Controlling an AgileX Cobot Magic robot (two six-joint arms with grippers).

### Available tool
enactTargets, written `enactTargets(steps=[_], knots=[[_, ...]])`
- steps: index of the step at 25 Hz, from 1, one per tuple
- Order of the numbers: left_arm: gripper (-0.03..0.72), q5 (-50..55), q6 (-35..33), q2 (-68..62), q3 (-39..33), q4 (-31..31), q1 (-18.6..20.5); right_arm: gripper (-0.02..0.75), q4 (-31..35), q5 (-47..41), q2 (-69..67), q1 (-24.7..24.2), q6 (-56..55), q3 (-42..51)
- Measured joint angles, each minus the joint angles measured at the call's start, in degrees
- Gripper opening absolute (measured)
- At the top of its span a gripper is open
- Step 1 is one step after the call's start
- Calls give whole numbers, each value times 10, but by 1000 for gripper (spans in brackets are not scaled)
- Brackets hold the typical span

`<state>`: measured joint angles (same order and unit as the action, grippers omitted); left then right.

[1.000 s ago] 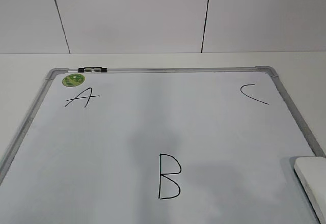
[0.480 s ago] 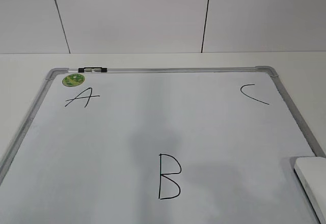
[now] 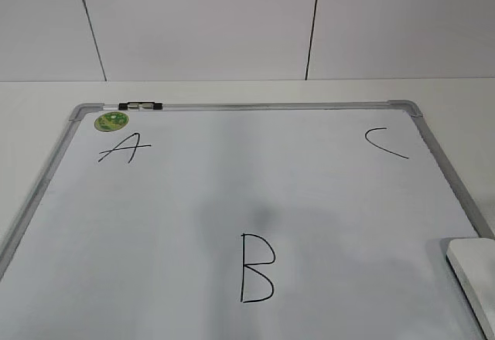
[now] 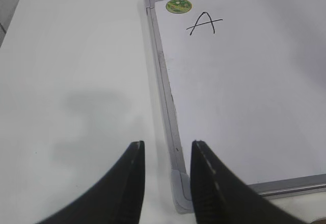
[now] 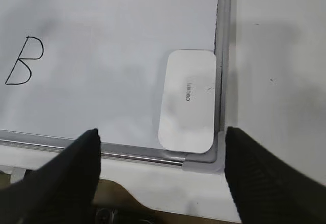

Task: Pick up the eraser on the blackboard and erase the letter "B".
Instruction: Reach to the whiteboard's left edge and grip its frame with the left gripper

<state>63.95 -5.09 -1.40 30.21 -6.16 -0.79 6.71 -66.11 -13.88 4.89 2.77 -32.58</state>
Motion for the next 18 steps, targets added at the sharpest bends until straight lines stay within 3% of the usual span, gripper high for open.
enactTargets(steps=[5,11,18], knots=[[235,0,0,-83,11,0,-1,584,4,0,-93,0,-20,-54],[235,6,62,-254,49,-15,-1,584,9,-25,-199,0,-28,-124],[235,3,68,-457,134,-26,-1,584,33,-54,-302,0,-34,-172]])
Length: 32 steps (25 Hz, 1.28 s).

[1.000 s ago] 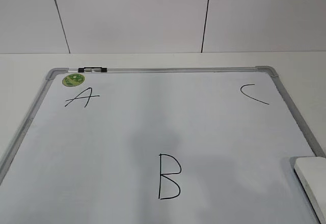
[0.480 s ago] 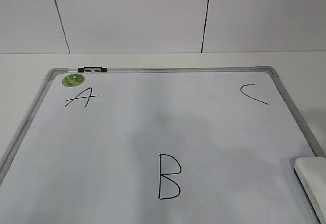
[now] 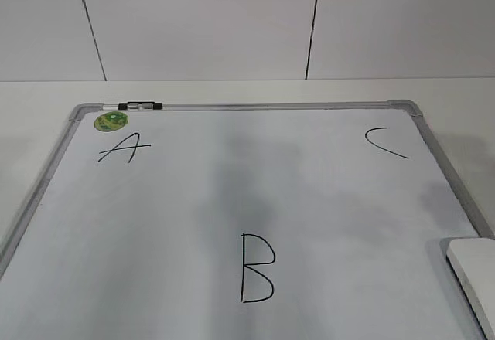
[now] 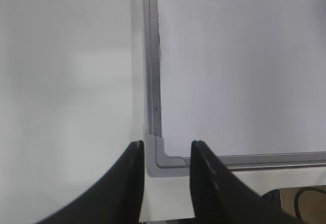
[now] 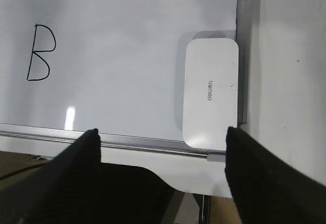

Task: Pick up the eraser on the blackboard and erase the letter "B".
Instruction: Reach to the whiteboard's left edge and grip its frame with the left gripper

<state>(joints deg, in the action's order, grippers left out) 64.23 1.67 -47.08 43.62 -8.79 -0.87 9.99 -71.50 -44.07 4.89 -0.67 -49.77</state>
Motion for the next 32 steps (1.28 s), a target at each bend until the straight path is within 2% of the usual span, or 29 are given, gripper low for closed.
enactTargets(steps=[12,20,25,32], knots=[[235,-12,-24,-327,174,17,0,584,11,0,-121,0,-5,-3],[235,-15,-33,-503,282,38,-13,584,12,1,-140,0,-5,-3],[235,-29,-37,-581,309,64,-43,584,12,1,-140,0,-5,-4],[235,-67,-37,-631,328,78,-45,584,12,1,-140,0,-5,-4]])
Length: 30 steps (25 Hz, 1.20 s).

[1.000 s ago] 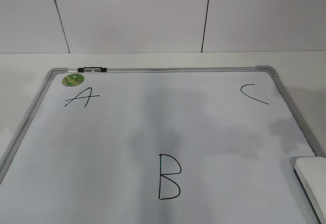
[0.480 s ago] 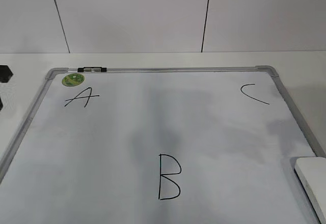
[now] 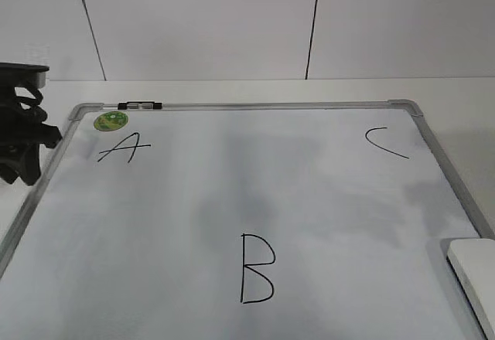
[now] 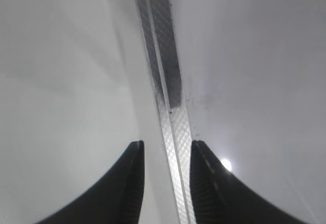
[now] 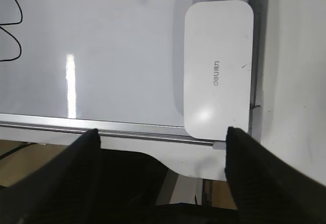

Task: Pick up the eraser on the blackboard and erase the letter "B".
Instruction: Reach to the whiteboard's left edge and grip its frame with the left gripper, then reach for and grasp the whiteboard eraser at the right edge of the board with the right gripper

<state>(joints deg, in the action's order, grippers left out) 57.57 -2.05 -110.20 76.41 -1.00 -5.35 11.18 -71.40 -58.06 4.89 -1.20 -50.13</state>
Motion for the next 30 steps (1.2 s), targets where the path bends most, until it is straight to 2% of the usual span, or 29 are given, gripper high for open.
enactTargets(steps=[6,23,25,29,30], knots=[[235,-13,0,-25,24,1,0,584,0,0,0,0,-1,0],[233,-12,0,-63,31,1,0,584,0,0,0,0,-1,0],[203,-10,0,-64,32,0,0,584,0,0,0,0,-1,0],[48,-9,1,-64,32,-3,0,584,0,0,0,0,-1,0],[36,-9,7,-64,32,-6,0,584,0,0,0,0,-1,0]])
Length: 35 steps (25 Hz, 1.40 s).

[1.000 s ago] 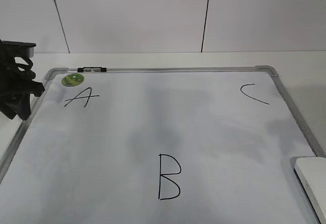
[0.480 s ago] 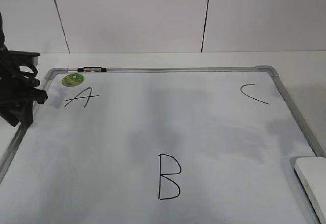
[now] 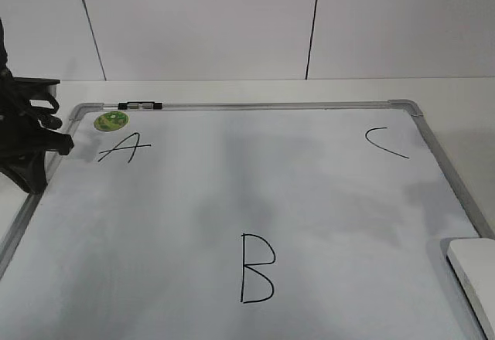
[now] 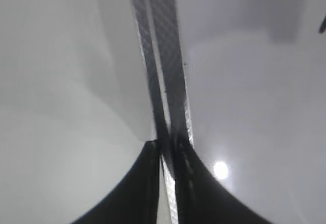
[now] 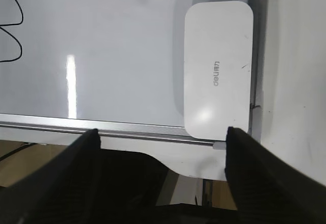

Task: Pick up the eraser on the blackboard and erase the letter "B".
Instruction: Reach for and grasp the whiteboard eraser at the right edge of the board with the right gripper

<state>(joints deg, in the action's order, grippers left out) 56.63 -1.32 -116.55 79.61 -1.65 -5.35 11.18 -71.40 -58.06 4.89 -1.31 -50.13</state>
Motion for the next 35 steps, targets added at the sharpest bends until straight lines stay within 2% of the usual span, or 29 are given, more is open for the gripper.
enactTargets(steps=[7,15,25,31,35], knots=[[28,1,7,0,0,-1,0,586,0,1,0,0,-3,0],[27,1,7,0,0,-1,0,657,-15,1,-31,0,-33,0],[27,1,7,0,0,-5,0,655,-48,14,-126,0,-49,20],[27,1,7,0,0,-6,0,599,-77,73,-131,0,-49,28],[26,1,7,0,0,-7,0,589,-99,146,-127,0,-48,58]])
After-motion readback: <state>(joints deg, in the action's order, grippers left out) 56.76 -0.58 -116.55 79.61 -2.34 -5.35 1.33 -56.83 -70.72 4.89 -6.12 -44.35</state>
